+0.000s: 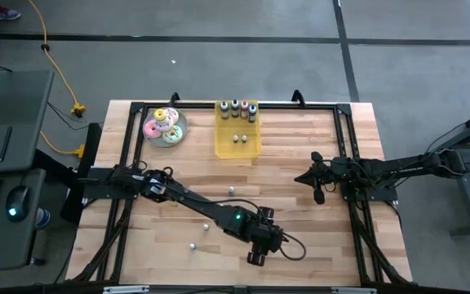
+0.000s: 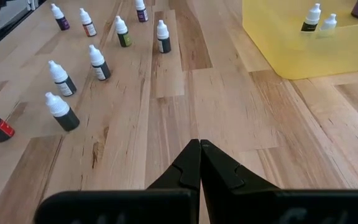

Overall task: Pick & Place food coloring
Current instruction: Put the bottom small red food coloring bottle into the yellow bin

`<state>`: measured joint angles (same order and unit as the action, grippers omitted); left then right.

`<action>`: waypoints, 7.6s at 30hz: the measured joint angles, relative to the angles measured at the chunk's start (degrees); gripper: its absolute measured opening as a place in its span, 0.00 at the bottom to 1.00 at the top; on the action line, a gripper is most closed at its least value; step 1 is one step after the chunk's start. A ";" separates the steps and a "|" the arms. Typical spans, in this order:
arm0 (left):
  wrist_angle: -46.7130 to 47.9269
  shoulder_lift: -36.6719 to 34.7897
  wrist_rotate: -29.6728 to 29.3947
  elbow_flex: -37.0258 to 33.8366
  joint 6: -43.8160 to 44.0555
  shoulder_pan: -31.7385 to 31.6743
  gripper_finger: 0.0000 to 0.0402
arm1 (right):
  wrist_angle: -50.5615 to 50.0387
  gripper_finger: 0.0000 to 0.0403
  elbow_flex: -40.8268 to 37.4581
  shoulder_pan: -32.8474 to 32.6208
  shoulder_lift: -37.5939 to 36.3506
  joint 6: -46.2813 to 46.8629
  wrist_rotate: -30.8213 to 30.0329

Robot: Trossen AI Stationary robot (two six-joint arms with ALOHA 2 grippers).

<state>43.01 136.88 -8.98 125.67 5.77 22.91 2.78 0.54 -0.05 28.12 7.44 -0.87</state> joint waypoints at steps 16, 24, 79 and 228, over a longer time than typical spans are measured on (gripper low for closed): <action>-3.87 3.34 0.64 0.00 -4.21 -1.17 0.53 | -0.18 0.00 0.00 0.01 -0.02 -0.01 -0.01; -3.20 5.12 2.51 -0.22 -4.45 -1.70 0.53 | 0.03 0.00 -0.01 0.01 -0.02 0.00 0.00; -2.59 5.68 8.56 -0.20 -2.44 -2.66 0.33 | 0.00 0.00 -0.01 0.01 -0.02 0.00 -0.01; 17.62 -41.41 3.01 -27.84 -7.04 -27.90 0.07 | -0.10 0.00 0.00 0.02 0.00 0.00 0.01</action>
<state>60.63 95.47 -5.97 97.82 -1.27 -4.99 2.68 0.53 -0.03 28.12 7.44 -0.86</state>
